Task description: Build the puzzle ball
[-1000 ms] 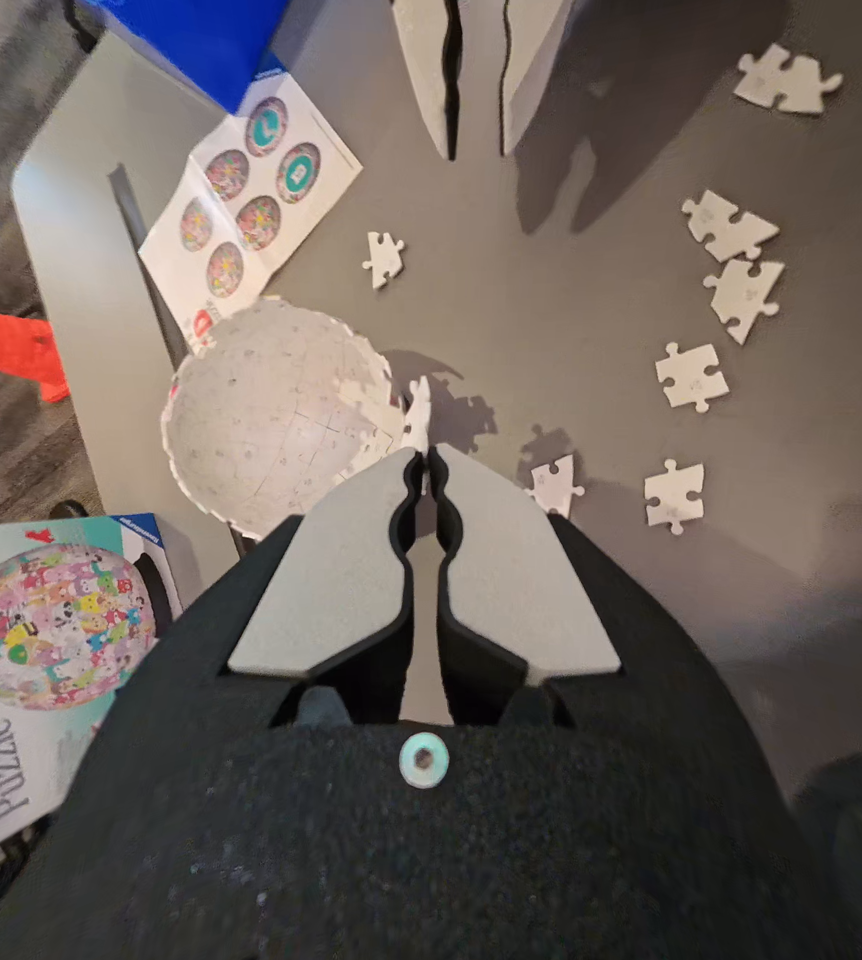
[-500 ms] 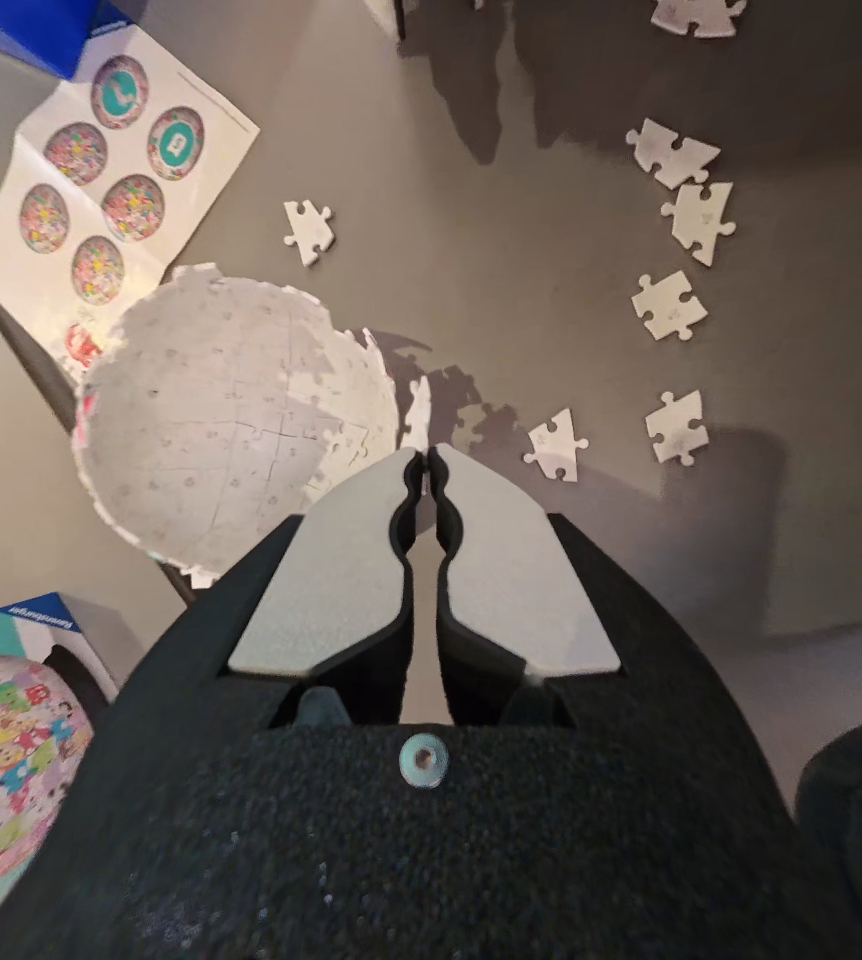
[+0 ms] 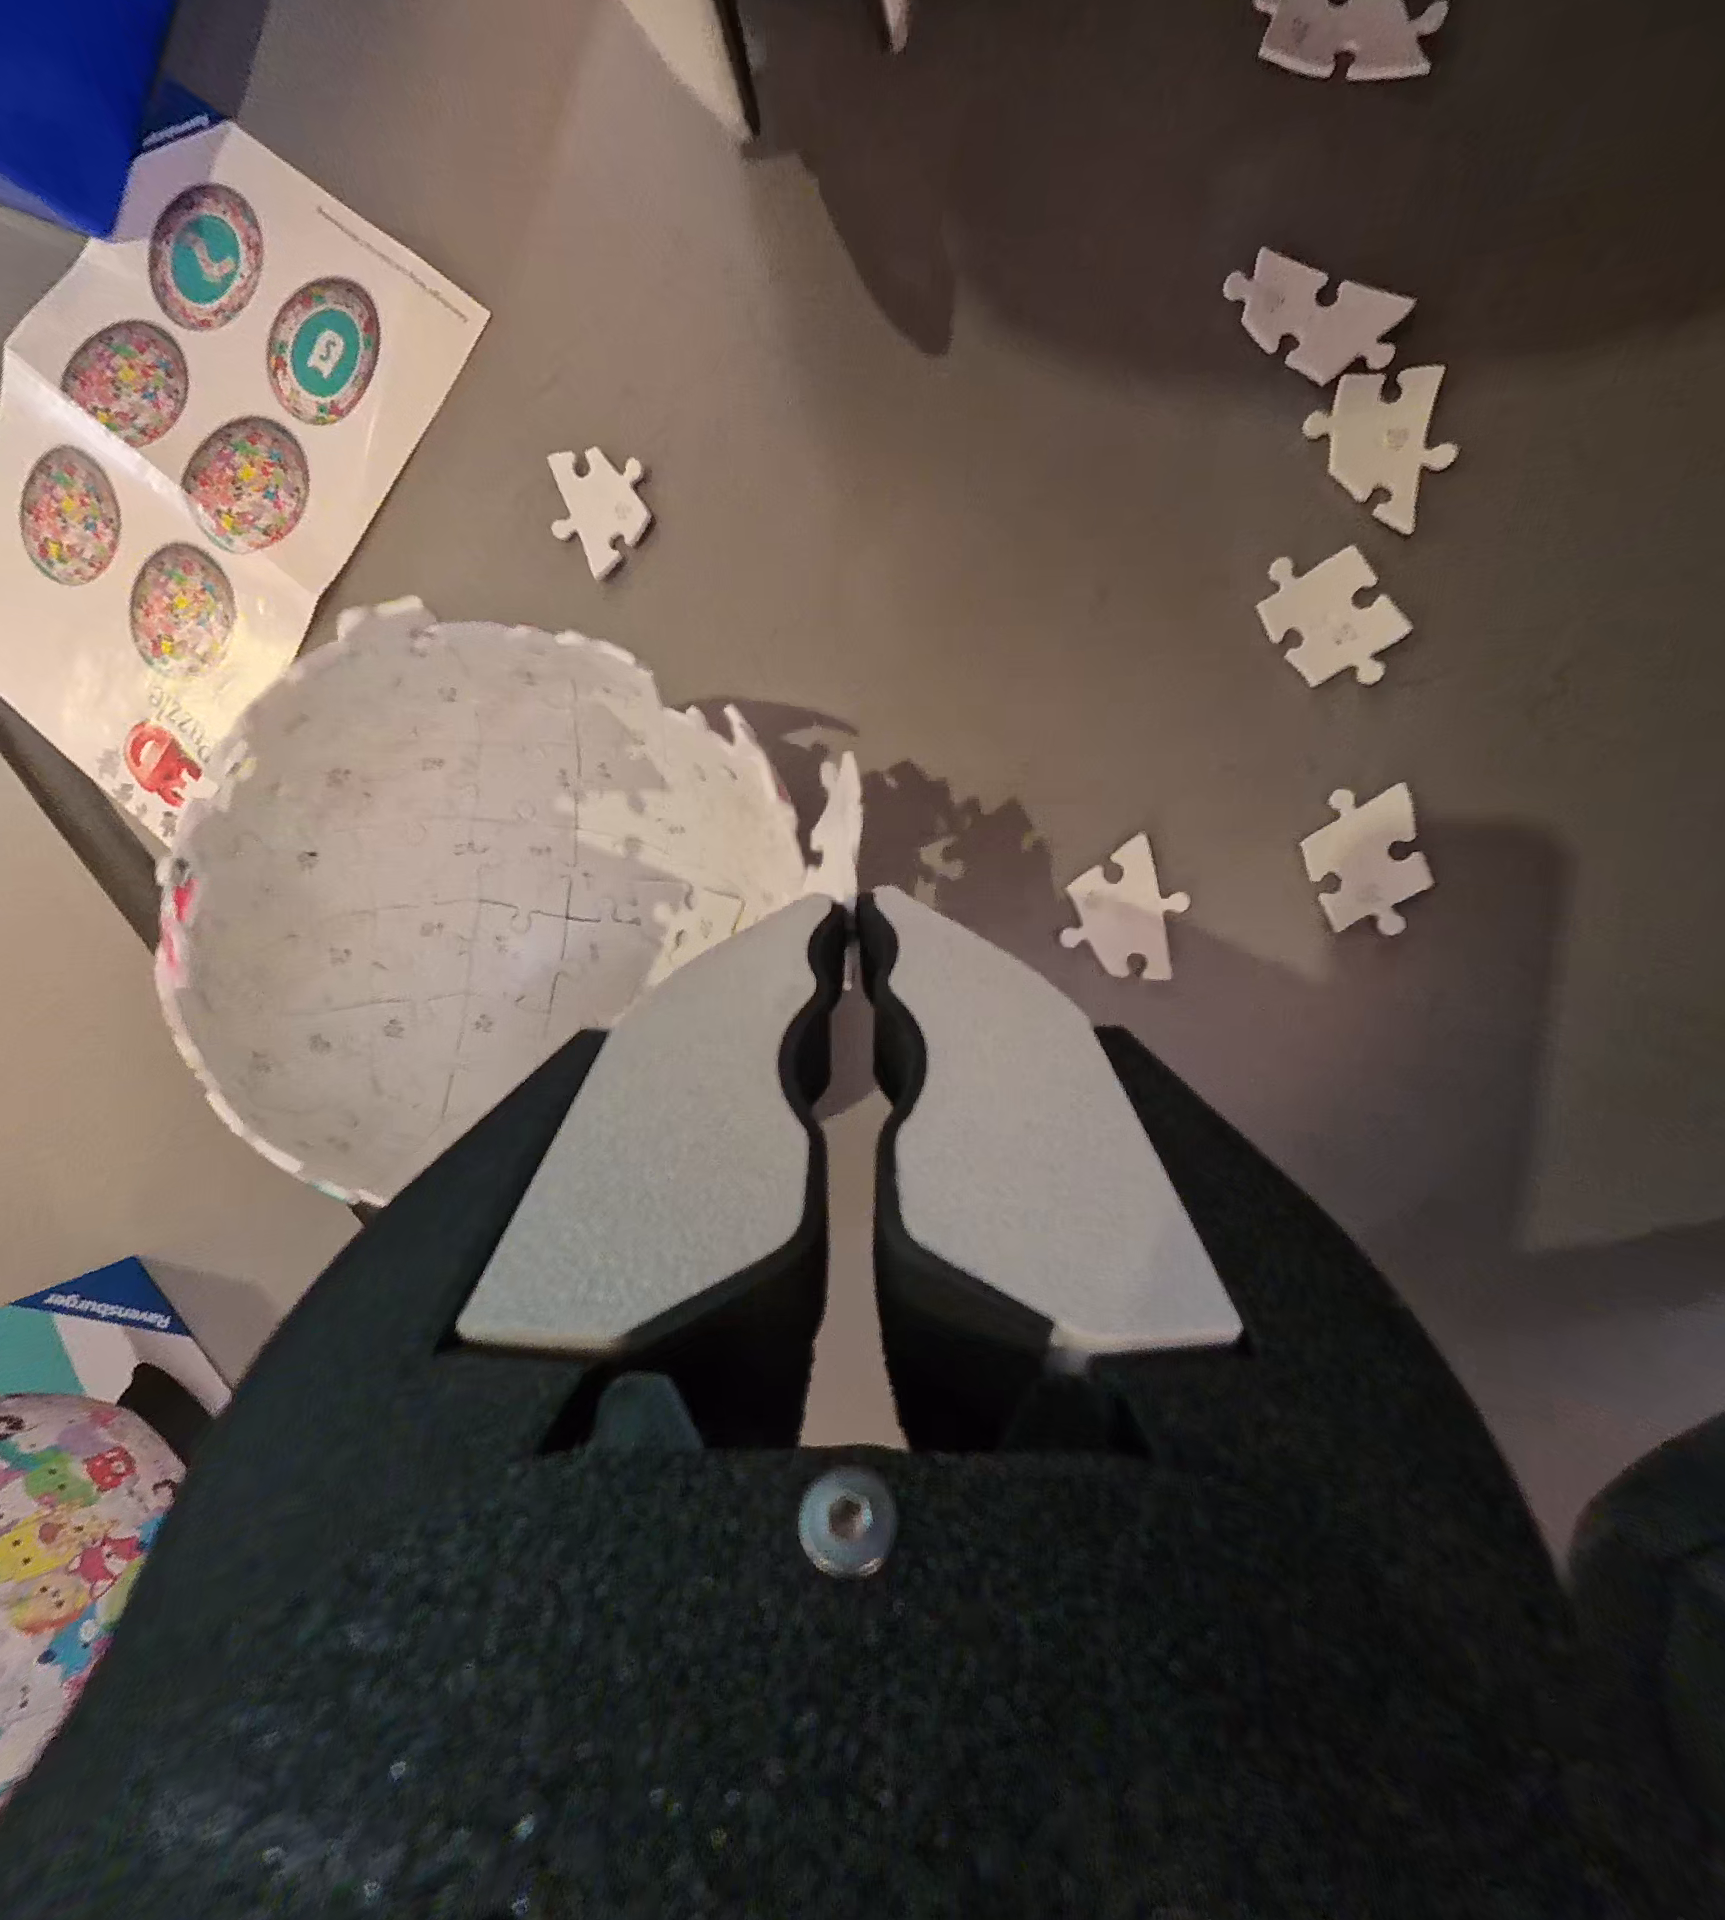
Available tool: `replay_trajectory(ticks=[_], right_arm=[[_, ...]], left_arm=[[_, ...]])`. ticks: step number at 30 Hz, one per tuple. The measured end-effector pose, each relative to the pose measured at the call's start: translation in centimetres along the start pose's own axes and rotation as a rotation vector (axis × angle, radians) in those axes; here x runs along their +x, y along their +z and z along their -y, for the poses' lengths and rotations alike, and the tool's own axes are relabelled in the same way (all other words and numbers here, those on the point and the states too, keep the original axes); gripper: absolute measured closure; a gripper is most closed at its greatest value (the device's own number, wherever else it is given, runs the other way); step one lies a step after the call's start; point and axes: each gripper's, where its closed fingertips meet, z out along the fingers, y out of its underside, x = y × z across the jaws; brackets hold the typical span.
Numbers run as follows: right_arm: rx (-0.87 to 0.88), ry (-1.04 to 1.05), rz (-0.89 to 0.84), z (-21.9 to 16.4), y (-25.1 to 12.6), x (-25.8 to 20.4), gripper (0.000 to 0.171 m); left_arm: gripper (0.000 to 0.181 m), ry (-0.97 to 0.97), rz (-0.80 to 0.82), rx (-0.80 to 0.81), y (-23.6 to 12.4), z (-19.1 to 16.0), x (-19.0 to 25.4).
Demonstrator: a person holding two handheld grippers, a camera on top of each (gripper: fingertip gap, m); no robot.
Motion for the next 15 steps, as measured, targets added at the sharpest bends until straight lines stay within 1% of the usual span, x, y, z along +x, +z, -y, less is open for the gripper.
replay_trajectory(ticks=[9, 15], right_arm=[[-0.003, 0.017, 0.008, -0.03, 0.03, 0.06, 0.146], [-0.007, 0.033, 0.02, -0.09, 0.07, 0.08, 0.146]], left_arm=[[0.179, -0.018, -0.04, 0.052, 0.28, -0.73, -0.35], [0.18, -0.034, -0.08, 0.142, -0.27, 0.02, 0.04]])
